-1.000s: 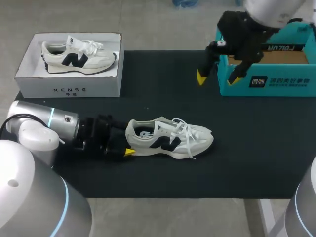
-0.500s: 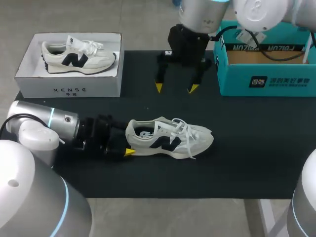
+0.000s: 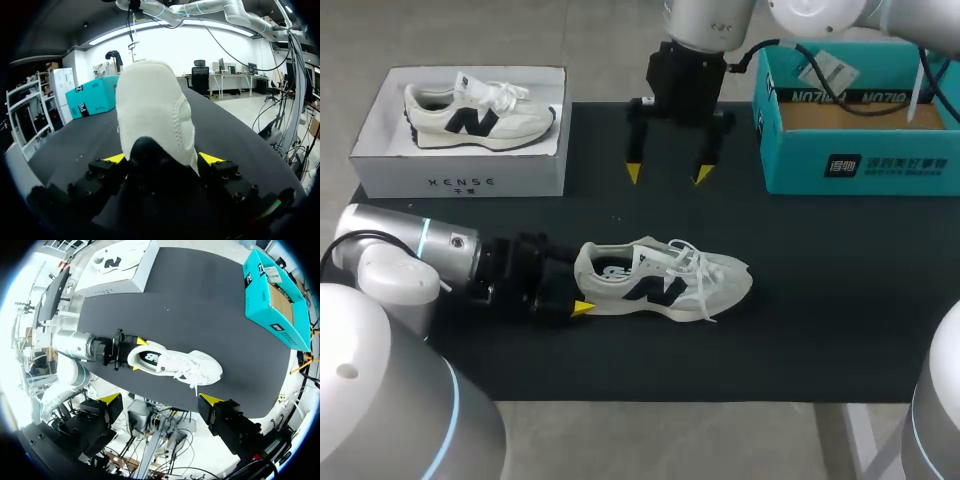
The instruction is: Take the shoe out of the shoebox, open the shoe tongue, remove and reinsert the insole, then place the shoe into the shoebox
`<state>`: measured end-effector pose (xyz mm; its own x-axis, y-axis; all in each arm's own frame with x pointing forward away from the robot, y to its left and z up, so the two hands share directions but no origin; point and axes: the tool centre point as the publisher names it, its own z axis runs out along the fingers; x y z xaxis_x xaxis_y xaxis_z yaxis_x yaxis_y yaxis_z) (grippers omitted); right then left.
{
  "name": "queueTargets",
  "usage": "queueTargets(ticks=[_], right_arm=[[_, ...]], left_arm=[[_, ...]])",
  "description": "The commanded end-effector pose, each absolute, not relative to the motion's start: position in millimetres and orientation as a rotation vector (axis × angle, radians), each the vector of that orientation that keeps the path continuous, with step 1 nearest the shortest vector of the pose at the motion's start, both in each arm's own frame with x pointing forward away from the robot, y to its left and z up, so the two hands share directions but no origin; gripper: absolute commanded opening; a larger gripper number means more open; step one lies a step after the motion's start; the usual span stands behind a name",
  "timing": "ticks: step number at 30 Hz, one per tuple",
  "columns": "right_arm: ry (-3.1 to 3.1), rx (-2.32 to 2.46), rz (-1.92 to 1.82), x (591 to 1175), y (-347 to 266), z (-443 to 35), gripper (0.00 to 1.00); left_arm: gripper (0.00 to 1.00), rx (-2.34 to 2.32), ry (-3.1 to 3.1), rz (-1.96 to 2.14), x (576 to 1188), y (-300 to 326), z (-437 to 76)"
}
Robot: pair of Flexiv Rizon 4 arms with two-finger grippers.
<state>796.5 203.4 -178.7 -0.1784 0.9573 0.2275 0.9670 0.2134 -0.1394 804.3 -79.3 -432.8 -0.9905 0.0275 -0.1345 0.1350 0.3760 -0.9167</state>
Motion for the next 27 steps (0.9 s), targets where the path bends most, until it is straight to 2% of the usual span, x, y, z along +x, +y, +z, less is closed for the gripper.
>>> queueTargets(ticks=[1,18,27], right_arm=[[-2.095,-2.010,0.131,798,215,-185,1.00],[-1.946,-2.277,0.336,777,250,-272,1.00],[-2.055,-2.321,0.368,766,259,-295,1.00]], left_arm=[[0.00,0.148,2.521,-1.695,802,-82,-437],[0.00,0.148,2.521,-1.695,802,-82,-437],[0.00,0.148,2.521,-1.695,802,-82,-437]])
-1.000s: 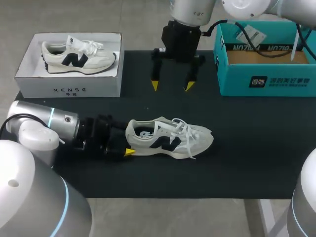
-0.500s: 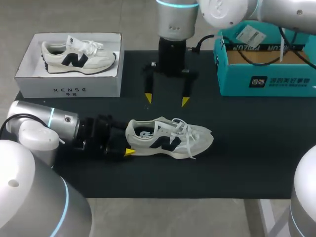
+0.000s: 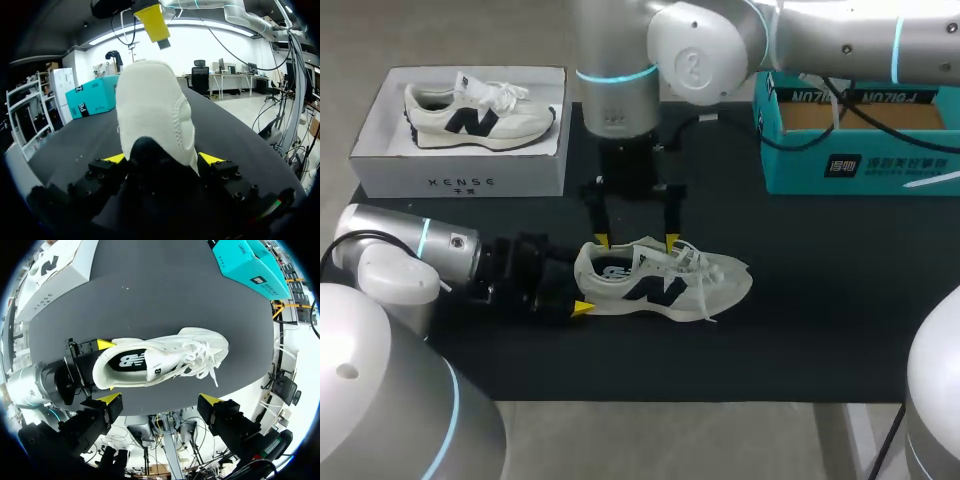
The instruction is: Take the shoe out of the shoebox, open the shoe tongue, remove and reinsert the insole, then place the shoe into the shoebox
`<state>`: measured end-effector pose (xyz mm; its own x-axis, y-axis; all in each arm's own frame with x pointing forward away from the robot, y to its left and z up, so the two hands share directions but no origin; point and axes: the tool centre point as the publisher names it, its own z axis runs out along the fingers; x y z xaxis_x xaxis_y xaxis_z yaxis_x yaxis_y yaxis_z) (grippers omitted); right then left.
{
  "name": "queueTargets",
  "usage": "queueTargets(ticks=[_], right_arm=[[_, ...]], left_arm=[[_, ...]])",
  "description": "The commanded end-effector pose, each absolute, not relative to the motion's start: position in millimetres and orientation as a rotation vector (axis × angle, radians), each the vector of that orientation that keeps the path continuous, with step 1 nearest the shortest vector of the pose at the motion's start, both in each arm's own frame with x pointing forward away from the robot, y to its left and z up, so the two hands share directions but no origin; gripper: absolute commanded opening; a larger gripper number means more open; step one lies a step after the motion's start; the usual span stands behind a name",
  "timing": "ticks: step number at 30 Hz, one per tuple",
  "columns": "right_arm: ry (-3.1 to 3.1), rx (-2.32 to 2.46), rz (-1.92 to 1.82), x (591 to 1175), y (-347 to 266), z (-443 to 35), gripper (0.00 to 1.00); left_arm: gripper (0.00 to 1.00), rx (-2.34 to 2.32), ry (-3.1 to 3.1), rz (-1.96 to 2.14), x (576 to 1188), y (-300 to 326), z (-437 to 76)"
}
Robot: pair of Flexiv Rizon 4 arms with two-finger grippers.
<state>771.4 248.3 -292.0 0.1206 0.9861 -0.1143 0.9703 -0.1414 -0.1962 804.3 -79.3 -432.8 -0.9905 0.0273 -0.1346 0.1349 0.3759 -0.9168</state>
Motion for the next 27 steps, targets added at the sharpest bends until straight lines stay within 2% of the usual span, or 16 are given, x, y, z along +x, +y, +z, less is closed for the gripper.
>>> queueTargets(ticks=[1,27], right_arm=[[-2.069,-2.327,0.380,765,260,-296,1.00],[-2.126,-2.404,0.319,787,224,-329,1.00]], left_arm=[[0.00,0.148,2.521,-1.695,802,-82,-437],[0.00,0.148,2.521,-1.695,802,-82,-437]])
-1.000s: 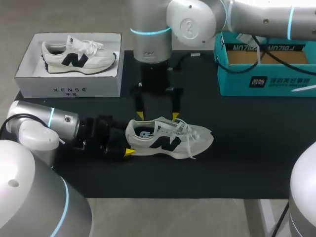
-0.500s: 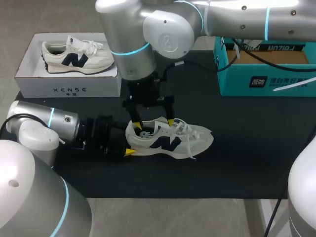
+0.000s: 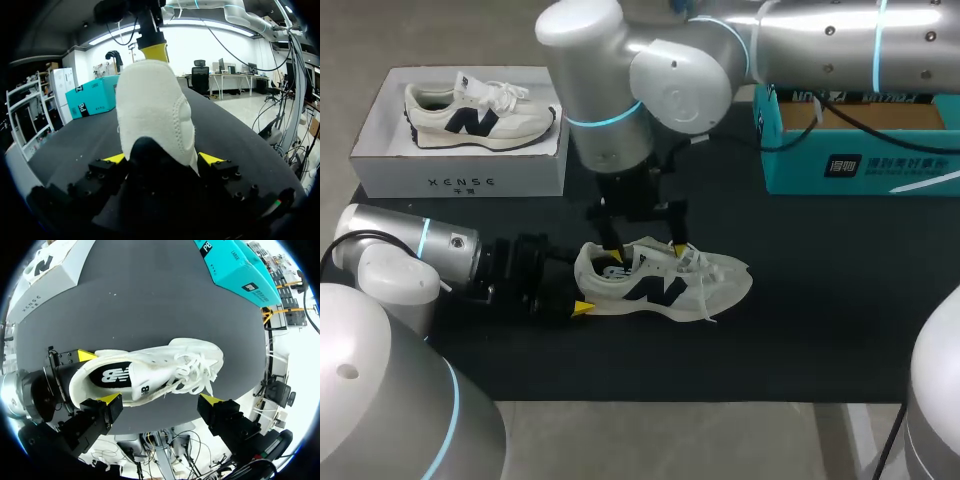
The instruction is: Take the shoe out of the shoebox, open the shoe tongue, remove and reinsert the insole, then place the shoe into the shoebox
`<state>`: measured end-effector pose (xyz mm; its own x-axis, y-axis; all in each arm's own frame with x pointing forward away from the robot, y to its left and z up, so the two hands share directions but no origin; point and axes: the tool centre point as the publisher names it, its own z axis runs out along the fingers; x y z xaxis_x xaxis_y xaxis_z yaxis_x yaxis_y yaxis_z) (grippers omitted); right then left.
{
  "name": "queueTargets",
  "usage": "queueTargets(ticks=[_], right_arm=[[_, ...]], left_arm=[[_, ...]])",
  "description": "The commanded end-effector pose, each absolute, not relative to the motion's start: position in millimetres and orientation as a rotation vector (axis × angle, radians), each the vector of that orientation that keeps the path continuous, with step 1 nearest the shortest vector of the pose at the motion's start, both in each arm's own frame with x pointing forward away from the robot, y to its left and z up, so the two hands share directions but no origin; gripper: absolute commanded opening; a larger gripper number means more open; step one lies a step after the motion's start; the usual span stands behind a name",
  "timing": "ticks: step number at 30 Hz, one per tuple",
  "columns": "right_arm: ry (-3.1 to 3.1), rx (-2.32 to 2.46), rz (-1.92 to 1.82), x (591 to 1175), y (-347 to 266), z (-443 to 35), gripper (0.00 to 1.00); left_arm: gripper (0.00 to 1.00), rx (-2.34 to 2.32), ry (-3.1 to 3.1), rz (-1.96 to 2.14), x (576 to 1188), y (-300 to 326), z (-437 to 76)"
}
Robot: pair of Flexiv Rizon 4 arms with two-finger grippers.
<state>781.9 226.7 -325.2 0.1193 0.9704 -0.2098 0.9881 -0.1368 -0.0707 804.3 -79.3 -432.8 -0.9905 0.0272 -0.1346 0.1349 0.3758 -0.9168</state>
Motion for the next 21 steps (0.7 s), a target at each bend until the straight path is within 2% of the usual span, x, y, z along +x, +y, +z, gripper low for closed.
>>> queueTargets(ticks=[1,21], right_arm=[[2.020,2.270,-0.298,791,224,-330,1.00],[2.021,2.176,-0.370,801,228,-365,1.00]], left_arm=[[0.00,0.148,2.521,-1.695,802,-82,-437],[0.00,0.148,2.521,-1.695,802,-82,-437]])
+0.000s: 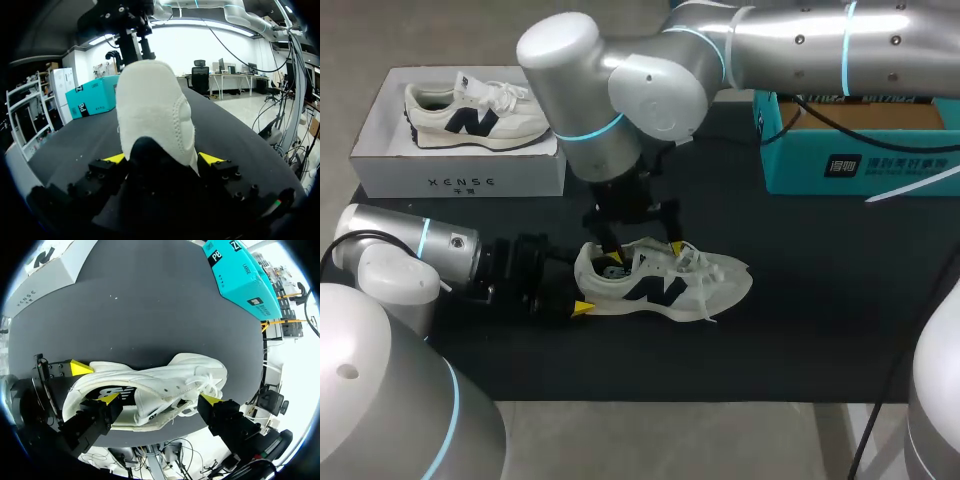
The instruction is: Take the shoe out of the shoebox, open the shoe tongue, remove and reinsert the insole, then place the shoe into the shoebox
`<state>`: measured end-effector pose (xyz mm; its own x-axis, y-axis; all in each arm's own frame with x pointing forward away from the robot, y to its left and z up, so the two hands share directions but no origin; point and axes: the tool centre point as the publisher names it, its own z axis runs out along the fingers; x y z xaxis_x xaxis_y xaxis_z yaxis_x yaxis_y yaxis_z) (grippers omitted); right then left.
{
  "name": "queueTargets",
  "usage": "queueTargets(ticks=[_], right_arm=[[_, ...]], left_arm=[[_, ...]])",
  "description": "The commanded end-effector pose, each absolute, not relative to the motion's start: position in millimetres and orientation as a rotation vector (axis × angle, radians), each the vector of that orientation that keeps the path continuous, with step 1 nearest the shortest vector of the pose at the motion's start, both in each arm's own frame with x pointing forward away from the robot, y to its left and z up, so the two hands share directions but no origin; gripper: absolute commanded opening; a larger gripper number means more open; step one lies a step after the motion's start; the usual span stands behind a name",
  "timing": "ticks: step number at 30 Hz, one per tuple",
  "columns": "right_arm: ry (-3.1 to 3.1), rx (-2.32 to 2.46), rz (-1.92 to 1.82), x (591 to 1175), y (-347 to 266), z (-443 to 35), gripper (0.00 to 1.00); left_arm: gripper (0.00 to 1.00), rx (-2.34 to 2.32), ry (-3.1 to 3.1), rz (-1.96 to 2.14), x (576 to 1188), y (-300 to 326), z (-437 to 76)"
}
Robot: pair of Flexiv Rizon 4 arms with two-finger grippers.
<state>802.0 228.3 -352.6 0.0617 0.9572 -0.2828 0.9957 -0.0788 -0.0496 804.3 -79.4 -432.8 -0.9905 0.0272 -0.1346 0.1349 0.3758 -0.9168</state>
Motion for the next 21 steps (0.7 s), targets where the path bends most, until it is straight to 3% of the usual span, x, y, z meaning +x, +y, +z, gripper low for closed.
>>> queueTargets(ticks=[1,8,9,10,12,14,21], right_arm=[[2.021,2.178,-0.372,800,227,-367,1.00],[2.005,2.203,-0.386,787,217,-369,0.98],[1.997,2.209,-0.383,785,214,-367,0.66],[1.991,2.212,-0.379,783,213,-365,0.44],[1.978,2.214,-0.381,780,209,-361,0.16],[1.961,2.222,-0.383,778,203,-357,0.02],[1.894,2.264,-0.365,769,182,-340,0.00]], left_arm=[[0.00,0.148,2.521,-1.695,802,-82,-437],[0.00,0.148,2.521,-1.695,802,-82,-437],[0.00,0.148,2.521,-1.695,802,-82,-437],[0.00,0.148,2.521,-1.695,802,-82,-437],[0.00,0.148,2.521,-1.695,802,-82,-437],[0.00,0.148,2.521,-1.695,802,-82,-437],[0.00,0.148,2.521,-1.695,802,-82,-437]])
